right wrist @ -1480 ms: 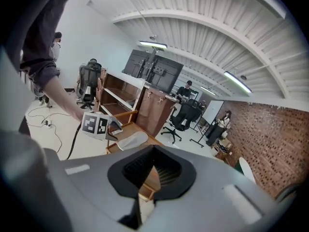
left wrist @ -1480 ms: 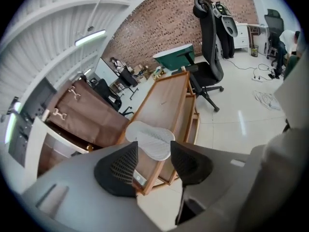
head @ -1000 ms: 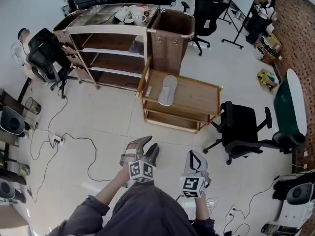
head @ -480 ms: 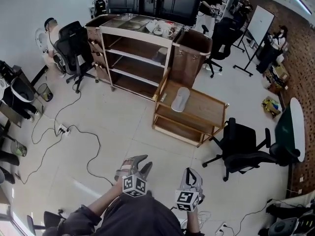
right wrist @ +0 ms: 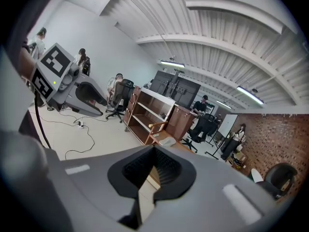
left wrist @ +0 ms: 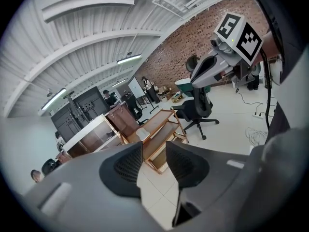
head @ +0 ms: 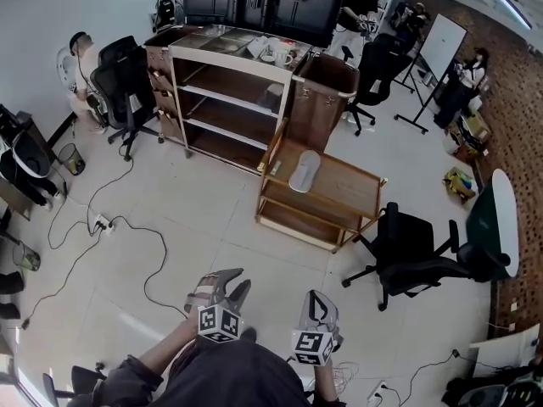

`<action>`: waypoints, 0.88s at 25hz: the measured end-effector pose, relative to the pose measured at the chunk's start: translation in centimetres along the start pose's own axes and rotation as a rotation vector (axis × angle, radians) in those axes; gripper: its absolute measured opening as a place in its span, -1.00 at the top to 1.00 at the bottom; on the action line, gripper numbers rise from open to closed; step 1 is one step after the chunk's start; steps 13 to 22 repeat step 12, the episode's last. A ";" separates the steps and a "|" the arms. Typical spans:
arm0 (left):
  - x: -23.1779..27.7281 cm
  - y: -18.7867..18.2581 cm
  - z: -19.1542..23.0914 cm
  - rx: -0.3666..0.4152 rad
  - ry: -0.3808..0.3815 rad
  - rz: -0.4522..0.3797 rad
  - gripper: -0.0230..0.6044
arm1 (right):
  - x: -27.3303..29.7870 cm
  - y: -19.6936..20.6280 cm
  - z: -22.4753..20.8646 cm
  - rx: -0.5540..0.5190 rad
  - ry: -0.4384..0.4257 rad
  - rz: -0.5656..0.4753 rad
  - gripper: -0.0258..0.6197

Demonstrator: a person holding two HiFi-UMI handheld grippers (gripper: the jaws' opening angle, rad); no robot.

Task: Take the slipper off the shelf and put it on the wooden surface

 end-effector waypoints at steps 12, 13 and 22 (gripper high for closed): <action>0.4 -2.1 -1.4 0.019 0.016 -0.025 0.38 | -1.3 0.5 -1.3 0.016 0.021 -0.013 0.92; 0.4 -2.1 -1.4 0.019 0.016 -0.025 0.38 | -1.3 0.5 -1.3 0.016 0.021 -0.013 0.92; 0.4 -2.1 -1.4 0.019 0.016 -0.025 0.38 | -1.3 0.5 -1.3 0.016 0.021 -0.013 0.92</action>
Point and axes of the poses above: the fingertips, and each gripper's own axes: x forward along the fingers, z to its left, y out of its underside, the point moved 3 cm from there along -x, backward along the fingers, and after that the axes turned 9 degrees about y, right-handed, at the moved point
